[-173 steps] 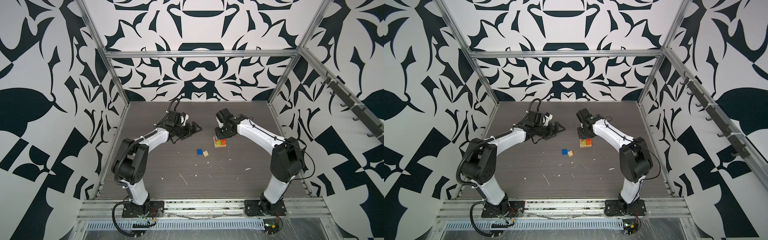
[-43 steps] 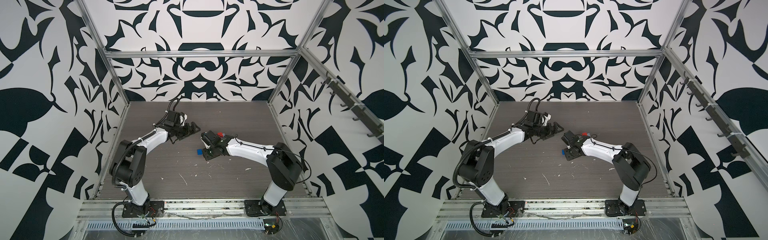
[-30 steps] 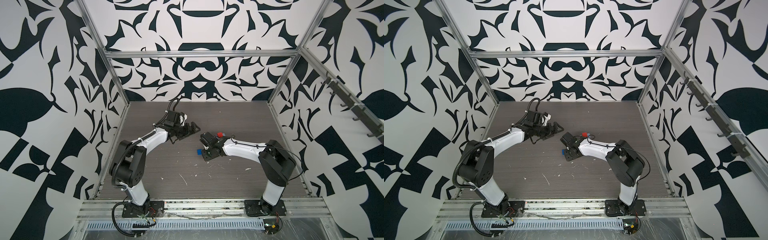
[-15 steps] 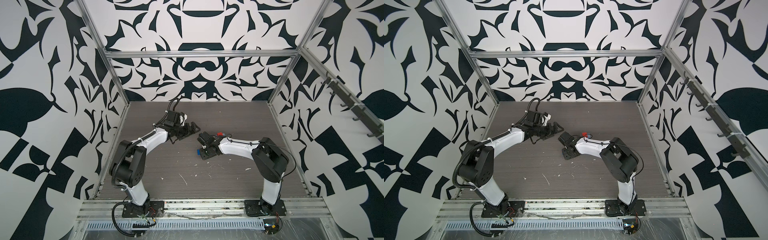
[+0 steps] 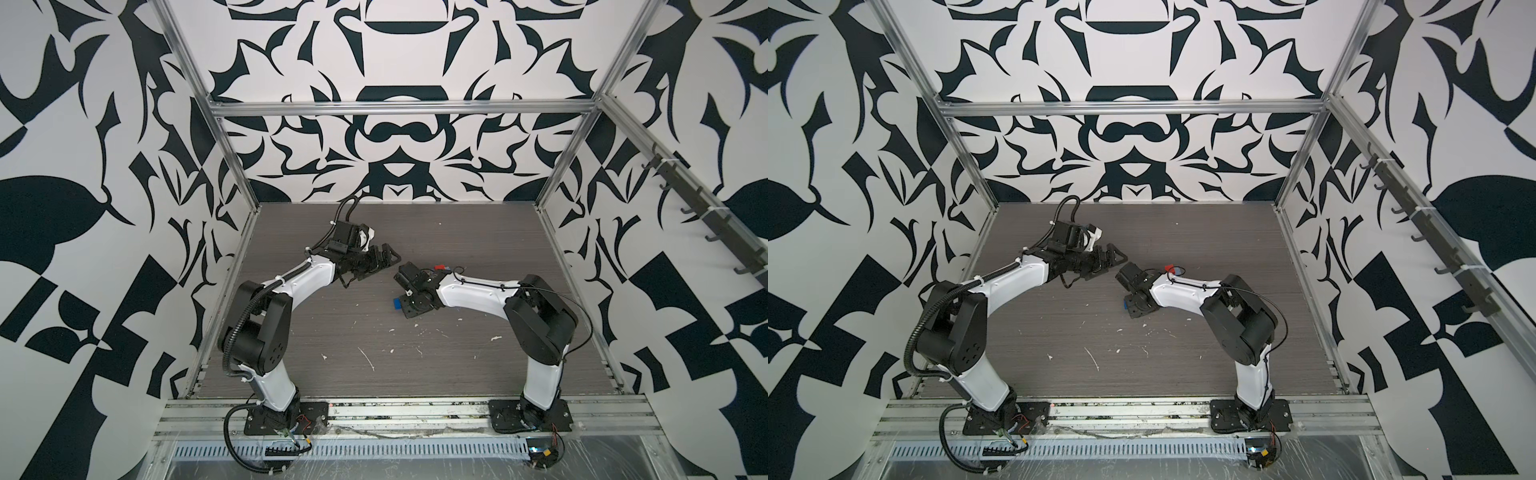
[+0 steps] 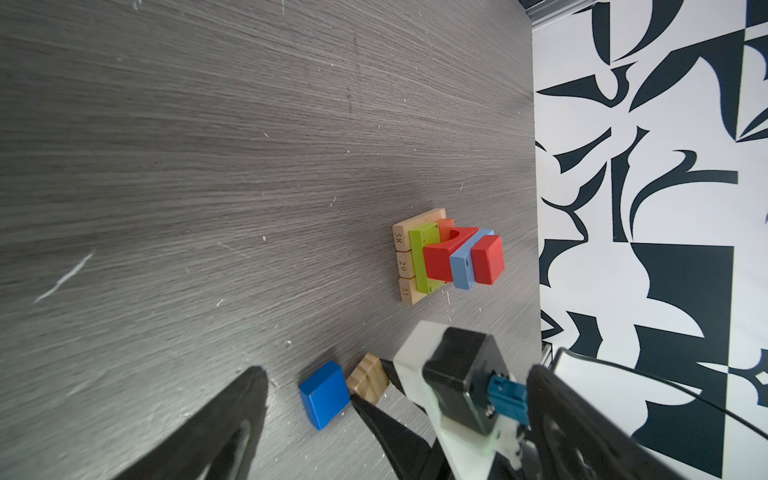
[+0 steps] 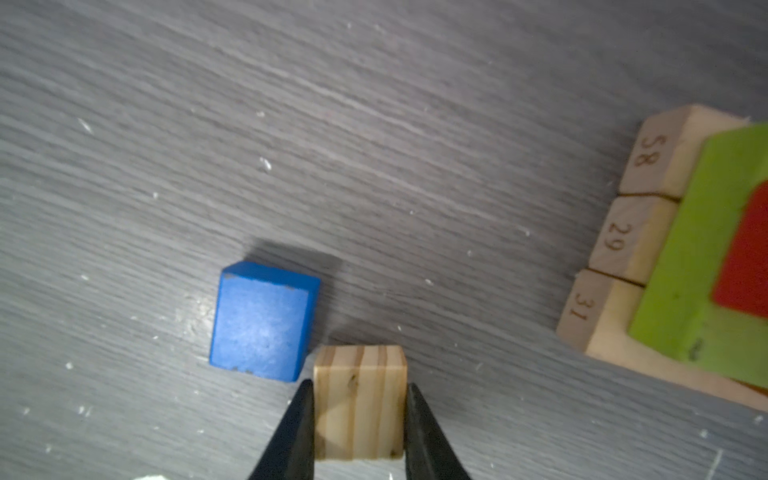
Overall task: Build the wood block tower
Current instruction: 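Close the right gripper on the wood cube and lift, then carry the wood cube with the right gripper over the tower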
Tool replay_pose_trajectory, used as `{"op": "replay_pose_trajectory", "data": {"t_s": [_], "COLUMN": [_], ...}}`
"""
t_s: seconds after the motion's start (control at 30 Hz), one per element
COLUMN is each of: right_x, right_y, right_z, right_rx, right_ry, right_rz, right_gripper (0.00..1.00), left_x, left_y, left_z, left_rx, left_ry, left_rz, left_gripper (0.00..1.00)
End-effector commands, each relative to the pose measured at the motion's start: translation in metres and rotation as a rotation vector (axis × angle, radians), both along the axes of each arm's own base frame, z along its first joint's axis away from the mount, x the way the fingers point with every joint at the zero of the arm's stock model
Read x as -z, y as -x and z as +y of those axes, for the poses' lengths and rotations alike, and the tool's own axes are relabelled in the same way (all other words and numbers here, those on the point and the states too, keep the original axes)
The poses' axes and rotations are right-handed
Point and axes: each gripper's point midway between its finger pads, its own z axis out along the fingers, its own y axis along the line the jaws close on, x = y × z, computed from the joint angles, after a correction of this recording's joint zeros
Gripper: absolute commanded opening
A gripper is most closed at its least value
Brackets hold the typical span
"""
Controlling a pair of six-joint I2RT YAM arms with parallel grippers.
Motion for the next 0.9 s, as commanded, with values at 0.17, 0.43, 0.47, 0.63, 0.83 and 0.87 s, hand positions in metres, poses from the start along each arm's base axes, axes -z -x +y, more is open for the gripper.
{"op": "replay_pose_trajectory", "data": {"t_s": [0.17,0.43,0.47,0.63,0.83,0.87], "right_x": [-0.075,-0.109,-0.112,-0.123,-0.133,-0.135], "right_y": [-0.012,-0.025,-0.028,-0.038,-0.051,-0.053], "right_z": [-0.001,-0.015,-0.017,-0.03,-0.046,-0.048], "right_rx": [0.021,0.036,0.037,0.057,0.09,0.095], "right_ry": [-0.032,-0.001,-0.001,0.004,-0.008,-0.01], "right_rz": [-0.113,-0.165,-0.169,-0.183,-0.182,-0.183], "right_gripper": [0.32,0.32,0.32,0.32,0.32,0.32], "left_x": [-0.01,-0.01,-0.011,-0.013,-0.015,-0.015], "left_y": [0.003,0.002,0.002,0.002,0.001,0.001], "left_z": [0.001,0.0,0.0,0.0,-0.001,-0.001], "left_rx": [0.006,0.008,0.008,0.008,0.009,0.009], "left_ry": [0.009,0.016,0.017,0.018,0.019,0.019], "left_rz": [-0.021,-0.021,-0.023,-0.026,-0.031,-0.031], "left_gripper": [0.99,1.0,1.0,0.99,0.99,1.0]}}
